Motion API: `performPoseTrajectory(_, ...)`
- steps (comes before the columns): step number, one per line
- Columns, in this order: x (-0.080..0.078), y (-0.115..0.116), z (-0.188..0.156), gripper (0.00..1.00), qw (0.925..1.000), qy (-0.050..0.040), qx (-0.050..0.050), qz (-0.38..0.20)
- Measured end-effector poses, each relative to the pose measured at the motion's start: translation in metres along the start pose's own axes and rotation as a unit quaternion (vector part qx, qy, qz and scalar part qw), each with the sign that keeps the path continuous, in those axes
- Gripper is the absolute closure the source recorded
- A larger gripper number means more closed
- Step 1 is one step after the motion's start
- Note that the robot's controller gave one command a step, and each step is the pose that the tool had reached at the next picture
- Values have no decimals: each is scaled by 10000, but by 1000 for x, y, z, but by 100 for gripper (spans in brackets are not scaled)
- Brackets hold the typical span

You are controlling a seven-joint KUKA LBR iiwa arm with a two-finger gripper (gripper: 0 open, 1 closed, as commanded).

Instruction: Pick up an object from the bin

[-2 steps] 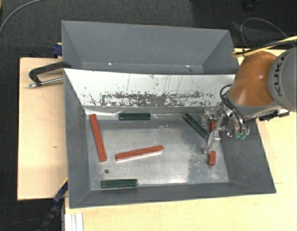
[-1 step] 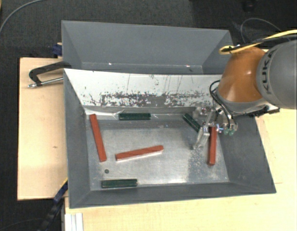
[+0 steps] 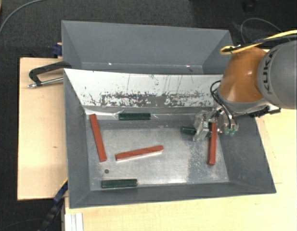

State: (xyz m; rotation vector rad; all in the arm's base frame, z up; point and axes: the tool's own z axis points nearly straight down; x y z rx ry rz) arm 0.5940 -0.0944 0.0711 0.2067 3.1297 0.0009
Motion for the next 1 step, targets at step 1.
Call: performPoseTrajectory(1, -7, 10, -176, 100, 9987, -49, 5, -508)
